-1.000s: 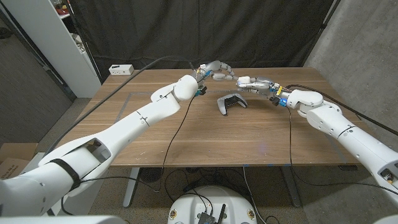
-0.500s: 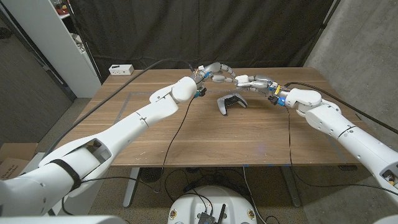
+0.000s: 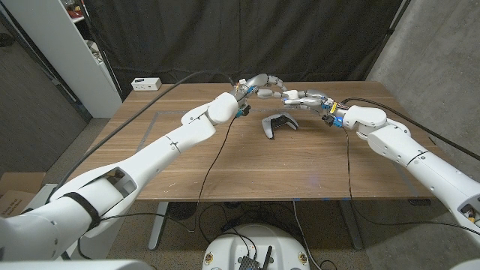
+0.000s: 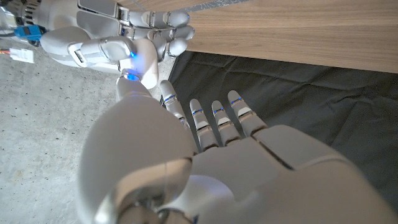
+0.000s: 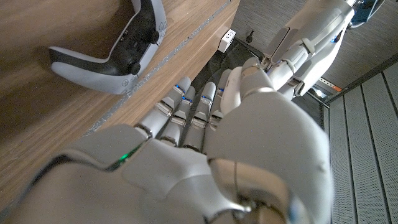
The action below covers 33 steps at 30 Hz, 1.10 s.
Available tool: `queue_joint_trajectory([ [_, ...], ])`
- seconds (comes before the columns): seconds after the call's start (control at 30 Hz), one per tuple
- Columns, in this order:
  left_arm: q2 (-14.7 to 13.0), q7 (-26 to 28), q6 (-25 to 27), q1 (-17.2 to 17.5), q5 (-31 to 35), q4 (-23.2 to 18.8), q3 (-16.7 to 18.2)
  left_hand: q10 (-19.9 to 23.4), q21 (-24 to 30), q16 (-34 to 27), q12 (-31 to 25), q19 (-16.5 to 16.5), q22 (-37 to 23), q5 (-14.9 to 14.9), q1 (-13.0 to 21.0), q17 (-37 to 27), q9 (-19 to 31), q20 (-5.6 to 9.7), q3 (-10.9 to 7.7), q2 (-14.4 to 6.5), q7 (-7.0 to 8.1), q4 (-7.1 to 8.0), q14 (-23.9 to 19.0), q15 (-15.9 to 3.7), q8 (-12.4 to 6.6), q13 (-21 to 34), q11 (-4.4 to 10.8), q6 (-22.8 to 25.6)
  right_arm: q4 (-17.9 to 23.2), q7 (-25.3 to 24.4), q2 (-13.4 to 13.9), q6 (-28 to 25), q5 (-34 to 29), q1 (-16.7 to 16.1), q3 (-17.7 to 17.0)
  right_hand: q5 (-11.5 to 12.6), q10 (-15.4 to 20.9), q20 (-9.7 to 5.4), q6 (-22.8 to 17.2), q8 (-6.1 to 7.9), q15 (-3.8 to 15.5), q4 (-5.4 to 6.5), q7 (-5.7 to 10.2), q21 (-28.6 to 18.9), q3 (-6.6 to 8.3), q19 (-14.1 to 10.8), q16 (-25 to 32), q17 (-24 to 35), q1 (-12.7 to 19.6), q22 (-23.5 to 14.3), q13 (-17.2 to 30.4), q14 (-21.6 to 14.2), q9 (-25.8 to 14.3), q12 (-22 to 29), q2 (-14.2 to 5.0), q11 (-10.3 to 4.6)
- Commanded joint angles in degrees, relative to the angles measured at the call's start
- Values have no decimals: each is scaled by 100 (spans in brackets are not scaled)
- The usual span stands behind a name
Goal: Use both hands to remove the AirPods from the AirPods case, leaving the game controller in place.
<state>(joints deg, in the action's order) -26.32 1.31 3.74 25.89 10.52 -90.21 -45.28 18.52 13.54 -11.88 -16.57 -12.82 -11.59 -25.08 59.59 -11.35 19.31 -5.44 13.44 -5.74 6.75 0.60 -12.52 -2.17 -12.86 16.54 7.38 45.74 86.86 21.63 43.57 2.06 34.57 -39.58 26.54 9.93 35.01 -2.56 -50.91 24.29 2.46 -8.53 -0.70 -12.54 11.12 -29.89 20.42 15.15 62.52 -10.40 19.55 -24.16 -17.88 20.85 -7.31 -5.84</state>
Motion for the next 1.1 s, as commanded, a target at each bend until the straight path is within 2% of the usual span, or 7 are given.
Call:
queue_joint_trajectory([
  [0.03, 129, 27, -35, -23, -26, 156, -9, 51, 31, -25, -57, -44, -19, -59, 126, -7, 39, 9, 10, -39, -13, -28, -86, -372, -65, 31, 8, 138, -46, 109, 21, 0, 9, 32, 12, 32, 52, 39, -546, 34, 862, 10, 471, -9, -29, 2, 40, 17, 67, -18, 11, -31, -341, 45, -6, 3],
  [0.27, 162, -113, 157, -128, 32, 195, -114, 20, 37, -9, -50, -51, -21, -90, 227, -5, 61, 31, 27, -50, -54, -68, -61, -374, -87, 56, -25, 199, -81, 136, 22, 41, 42, 21, -15, 32, 60, 41, -541, 26, 849, 13, 461, -8, -42, 7, 47, 14, 71, -17, 16, -33, -344, 45, -5, 6],
  [0.4, 194, -109, 179, -153, 54, 216, -149, 13, 36, -9, -50, -44, -22, -99, 235, -8, 73, 26, 51, -47, -74, -67, -58, -372, -109, 68, 3, 256, -106, 161, 15, 69, 72, 11, -30, 31, 55, 38, -546, 22, 846, 16, 461, -8, -50, 9, 49, 12, 72, -17, 15, -29, -343, 38, -6, 6],
  [0.67, 217, -100, 226, -124, -27, 180, -124, 167, 83, -35, -116, -123, -38, -173, 549, -13, 172, 38, -47, -296, -78, -149, -134, -409, -269, 122, 65, 596, -65, 116, 33, 134, 92, -74, -73, 32, 61, 34, -540, 17, 863, 20, 467, -6, -63, 16, 54, 9, 79, -16, 19, -24, -355, 34, -12, 6],
  [0.73, 213, -107, 225, -113, -61, 171, -113, 173, 101, -42, -118, -153, -45, -173, 573, -15, 199, 45, -48, -318, -148, -147, -154, -402, -319, 133, 54, 700, -53, 93, 46, 157, 64, -87, -76, 33, 63, 30, -547, 18, 865, 21, 463, -6, -66, 17, 55, 8, 80, -16, 22, -22, -356, 35, -14, 2],
  [0.87, 197, -104, 213, -83, -112, 139, -93, 188, 122, -49, -124, -187, -54, -165, 579, -20, 229, 68, -35, -327, -184, -134, -173, -394, -376, 147, 25, 822, -28, 40, 63, 192, 30, -113, -93, 34, 69, 33, -545, 15, 885, 17, 463, -5, -69, 20, 60, 5, 93, -16, 21, -31, -359, 32, -16, -20],
  [1.1, 183, -46, 119, 33, -268, 82, -11, 249, 149, -59, -144, -222, -67, -148, 583, -30, 276, 75, -14, -337, -209, -111, -198, -397, -470, 164, 118, 1023, 2, -36, 85, 243, -51, -136, -97, 38, 76, 18, -557, 12, 913, 14, 456, -2, -72, 31, 69, 3, 113, -16, 21, -39, -361, 28, -26, -44],
])
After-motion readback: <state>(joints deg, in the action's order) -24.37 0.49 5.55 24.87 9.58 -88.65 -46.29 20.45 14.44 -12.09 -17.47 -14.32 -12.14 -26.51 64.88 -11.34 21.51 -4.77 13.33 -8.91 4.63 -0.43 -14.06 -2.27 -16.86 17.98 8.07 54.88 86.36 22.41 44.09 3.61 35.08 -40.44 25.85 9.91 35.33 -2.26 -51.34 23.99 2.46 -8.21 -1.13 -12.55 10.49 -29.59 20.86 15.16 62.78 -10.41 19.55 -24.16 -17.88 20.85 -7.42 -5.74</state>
